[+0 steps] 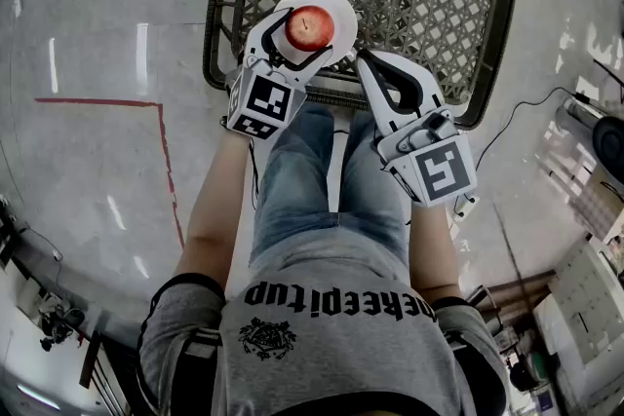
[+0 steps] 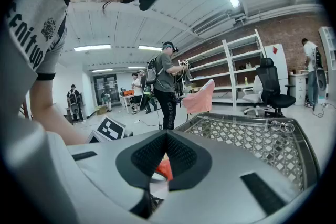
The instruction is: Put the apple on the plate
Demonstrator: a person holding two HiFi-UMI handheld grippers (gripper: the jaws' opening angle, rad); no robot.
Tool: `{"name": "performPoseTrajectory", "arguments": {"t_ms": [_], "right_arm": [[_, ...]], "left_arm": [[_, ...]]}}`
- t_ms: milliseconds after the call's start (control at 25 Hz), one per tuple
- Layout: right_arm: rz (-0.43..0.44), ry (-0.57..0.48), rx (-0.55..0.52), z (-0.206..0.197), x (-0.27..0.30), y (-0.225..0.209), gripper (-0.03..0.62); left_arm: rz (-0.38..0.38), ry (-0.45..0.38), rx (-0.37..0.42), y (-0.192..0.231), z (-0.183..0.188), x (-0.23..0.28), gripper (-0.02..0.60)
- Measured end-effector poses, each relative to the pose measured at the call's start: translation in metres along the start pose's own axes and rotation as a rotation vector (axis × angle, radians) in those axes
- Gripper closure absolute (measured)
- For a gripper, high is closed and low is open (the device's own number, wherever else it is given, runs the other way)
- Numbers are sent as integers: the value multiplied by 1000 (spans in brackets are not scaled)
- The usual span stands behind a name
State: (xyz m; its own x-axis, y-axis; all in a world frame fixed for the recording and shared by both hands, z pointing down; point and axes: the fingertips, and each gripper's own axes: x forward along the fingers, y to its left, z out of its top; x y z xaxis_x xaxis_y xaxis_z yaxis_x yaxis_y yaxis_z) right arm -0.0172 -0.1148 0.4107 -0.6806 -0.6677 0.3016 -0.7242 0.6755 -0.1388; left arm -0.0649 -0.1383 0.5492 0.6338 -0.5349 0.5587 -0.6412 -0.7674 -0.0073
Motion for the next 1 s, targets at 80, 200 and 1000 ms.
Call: {"name": "performPoseTrajectory", "arguments": {"t_ms": [80,200,1000], "right_arm": [[3,0,1,-5,5,2,582],[8,-2,-5,-10,6,6,582],[55,-21,-37,2,7,16,582]], "left_arm": [[-1,-6,-1,3,-5,0,195],[-2,-22,-6,3,-8,-2,195],[6,-89,-54,-6,2,-32,235]]}}
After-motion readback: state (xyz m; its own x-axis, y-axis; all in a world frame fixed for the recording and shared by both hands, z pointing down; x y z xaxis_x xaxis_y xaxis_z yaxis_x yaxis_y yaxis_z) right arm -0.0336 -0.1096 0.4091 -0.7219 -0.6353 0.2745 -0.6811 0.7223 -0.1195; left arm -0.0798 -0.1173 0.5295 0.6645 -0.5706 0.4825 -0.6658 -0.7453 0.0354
